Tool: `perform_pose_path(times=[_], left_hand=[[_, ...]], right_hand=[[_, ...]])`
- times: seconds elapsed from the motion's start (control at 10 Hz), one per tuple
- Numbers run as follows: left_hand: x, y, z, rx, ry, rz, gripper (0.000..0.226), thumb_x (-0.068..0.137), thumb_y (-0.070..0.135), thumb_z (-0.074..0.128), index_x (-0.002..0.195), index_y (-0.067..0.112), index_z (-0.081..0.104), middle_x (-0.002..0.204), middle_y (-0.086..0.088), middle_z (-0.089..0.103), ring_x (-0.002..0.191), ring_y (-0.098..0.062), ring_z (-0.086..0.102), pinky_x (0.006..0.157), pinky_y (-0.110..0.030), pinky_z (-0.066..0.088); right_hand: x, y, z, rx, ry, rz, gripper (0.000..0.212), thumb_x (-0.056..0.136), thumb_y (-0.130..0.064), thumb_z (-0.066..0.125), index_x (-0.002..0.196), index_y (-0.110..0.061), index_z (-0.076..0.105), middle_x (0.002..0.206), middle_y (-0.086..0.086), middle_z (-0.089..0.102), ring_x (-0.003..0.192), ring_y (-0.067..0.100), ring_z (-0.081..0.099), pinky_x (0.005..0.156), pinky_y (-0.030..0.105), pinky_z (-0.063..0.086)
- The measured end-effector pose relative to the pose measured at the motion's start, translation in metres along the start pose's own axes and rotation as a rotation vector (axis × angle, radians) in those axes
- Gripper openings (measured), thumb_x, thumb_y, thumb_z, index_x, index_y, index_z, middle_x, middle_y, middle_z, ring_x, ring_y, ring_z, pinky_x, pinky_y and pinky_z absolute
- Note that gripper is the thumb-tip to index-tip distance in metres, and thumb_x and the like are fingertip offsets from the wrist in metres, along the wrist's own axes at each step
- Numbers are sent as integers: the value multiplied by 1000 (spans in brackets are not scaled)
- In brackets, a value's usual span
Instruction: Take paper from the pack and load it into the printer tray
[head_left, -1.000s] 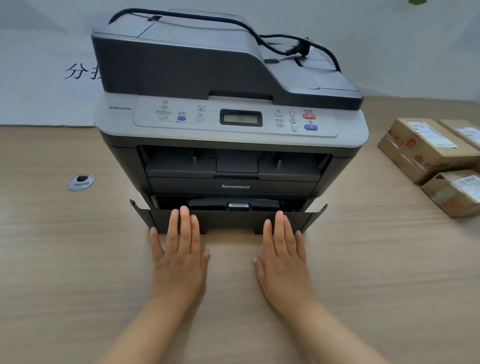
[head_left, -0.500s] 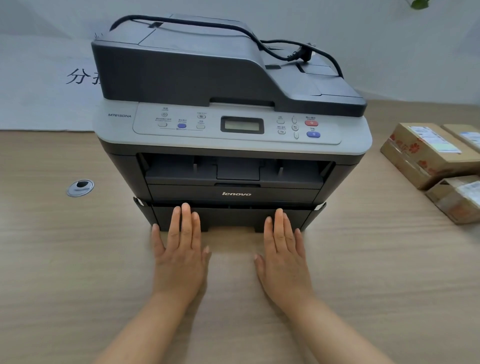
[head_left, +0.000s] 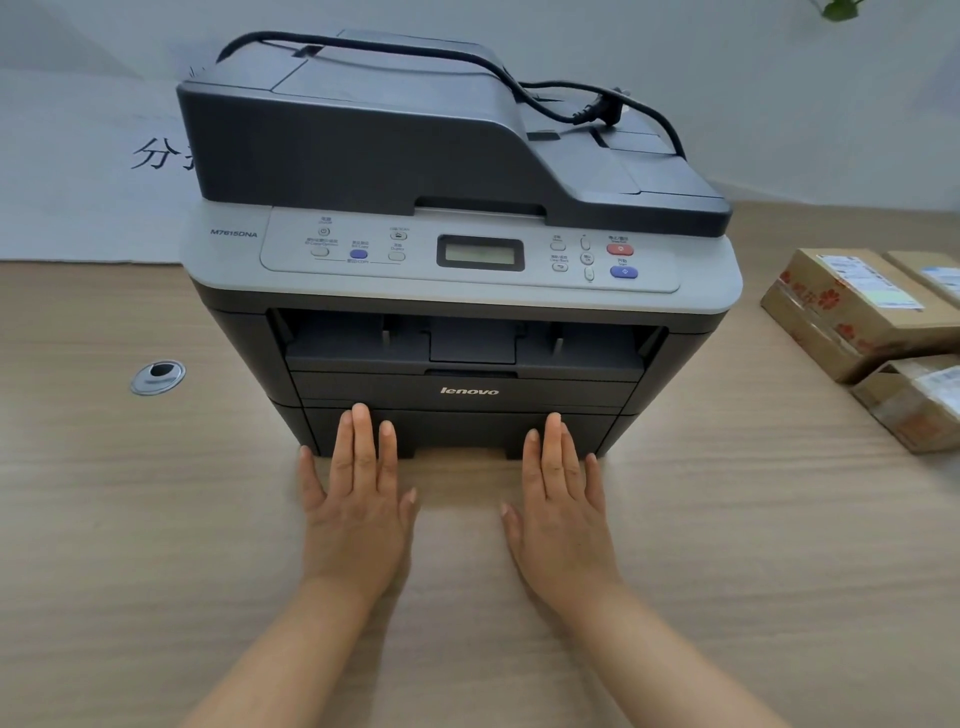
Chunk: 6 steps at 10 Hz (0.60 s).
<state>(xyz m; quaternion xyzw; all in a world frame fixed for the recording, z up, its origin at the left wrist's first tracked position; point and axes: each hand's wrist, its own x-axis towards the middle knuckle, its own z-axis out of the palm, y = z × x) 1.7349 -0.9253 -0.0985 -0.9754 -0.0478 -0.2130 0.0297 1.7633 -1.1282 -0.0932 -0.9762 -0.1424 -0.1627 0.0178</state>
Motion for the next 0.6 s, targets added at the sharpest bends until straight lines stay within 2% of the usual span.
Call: perform_pose_path(times=[0.2, 0.3, 0.4, 0.5, 0.6], left_hand=[[2, 3, -10, 33, -50, -43, 69, 87, 42, 26, 144, 4, 25, 157, -11, -22, 146, -23, -19, 113, -55, 1], [3, 3, -22, 114, -122, -16, 65, 91, 42, 25, 144, 7, 17, 154, -11, -33, 142, -21, -32, 112, -54, -3], [3, 0, -30, 76, -138, -18, 65, 89, 41, 26, 142, 3, 24, 160, -16, -11, 147, -24, -16, 111, -55, 6], [2, -1, -60, 2, -259, -10, 66, 87, 39, 28, 137, -3, 36, 153, -20, 27, 142, -29, 26, 106, -56, 19], [0, -5, -82, -10, -358, -18, 64, 97, 37, 21, 146, 0, 3, 152, -14, -14, 149, -27, 5, 115, -53, 7]], right_hand=[[0, -3, -2, 1, 24, -6, 81, 83, -39, 54, 146, -5, 14, 154, 10, -26, 143, 29, 3, 110, 45, 9], [0, -4, -11, -31, 43, 0, 85, 79, -39, 60, 144, -5, 19, 158, 15, -2, 140, 28, 12, 114, 46, 16], [0, -4, -18, -47, 29, 10, 86, 75, -38, 65, 142, -4, 25, 154, 15, 21, 138, 27, 16, 114, 47, 20], [-8, -3, -31, -61, 41, 6, 88, 69, -38, 68, 141, -4, 30, 150, 15, 34, 137, 26, 20, 110, 44, 10], [-16, -7, -41, -30, 37, 25, 91, 65, -40, 71, 139, -5, 32, 147, 15, 39, 136, 25, 23, 109, 43, 6]])
